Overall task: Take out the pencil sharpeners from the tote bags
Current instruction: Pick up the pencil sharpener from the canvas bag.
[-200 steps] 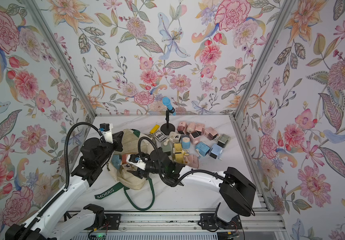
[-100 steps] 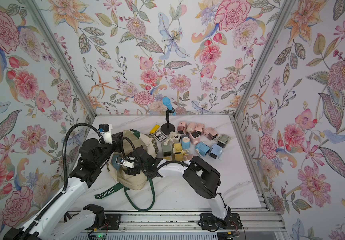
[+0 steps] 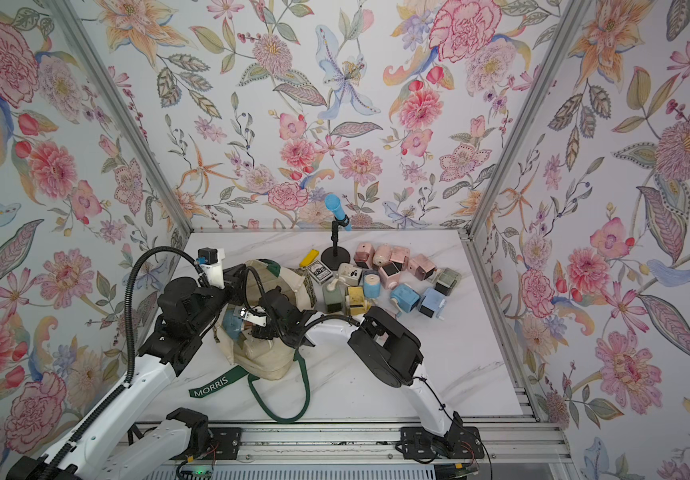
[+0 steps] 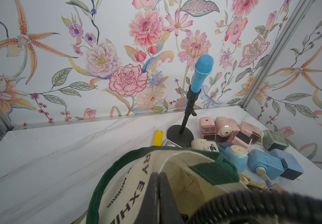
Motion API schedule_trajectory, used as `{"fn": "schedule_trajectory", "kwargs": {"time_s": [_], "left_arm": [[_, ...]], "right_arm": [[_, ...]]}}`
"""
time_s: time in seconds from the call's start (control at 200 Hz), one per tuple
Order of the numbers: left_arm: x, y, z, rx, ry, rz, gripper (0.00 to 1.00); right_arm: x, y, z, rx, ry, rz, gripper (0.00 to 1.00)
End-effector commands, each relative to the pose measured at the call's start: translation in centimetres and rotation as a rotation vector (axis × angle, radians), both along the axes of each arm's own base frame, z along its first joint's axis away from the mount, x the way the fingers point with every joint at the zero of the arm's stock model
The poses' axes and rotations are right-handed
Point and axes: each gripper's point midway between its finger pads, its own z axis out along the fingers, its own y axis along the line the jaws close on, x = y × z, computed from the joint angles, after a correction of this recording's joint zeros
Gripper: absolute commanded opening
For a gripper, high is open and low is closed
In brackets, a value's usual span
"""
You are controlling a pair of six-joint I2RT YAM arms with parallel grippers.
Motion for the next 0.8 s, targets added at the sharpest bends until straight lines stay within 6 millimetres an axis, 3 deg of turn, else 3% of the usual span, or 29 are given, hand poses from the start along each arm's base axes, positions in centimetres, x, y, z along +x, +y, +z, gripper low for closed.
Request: {"fn": "schedule_trajectory", "kwargs": {"time_s": [0.0, 0.235, 0.54, 0.676, 0.791], "left_arm": [[-0.4, -0.1, 2.6, -0.006, -0.078, -0.017, 0.0], [-0.4, -0.2, 2.6, -0.008, -0.079, -0.022, 0.0], [-0.4, -0.2, 2.4, -0.005, -0.073, -0.021, 0.0], [-0.4, -0.1, 2.4, -0.003, -0.074, -0.015, 0.0], [-0.3, 0.0, 2.3, -0.001, -0.071, -0.01, 0.0]], "right_arm": [[0.3, 0.3, -2.0, -0.082, -0.009, 0.014, 0.85], [-0.8, 1.1, -4.5, -0.15, 0.033, 0.085, 0.82], [-1.3, 1.1, -5.5, -0.164, 0.057, 0.079, 0.63], [-1.6, 1.0, -5.1, -0.142, 0.078, 0.075, 0.55], [-1.9, 0.8, -3.4, -0.079, 0.063, 0.067, 0.47]]}}
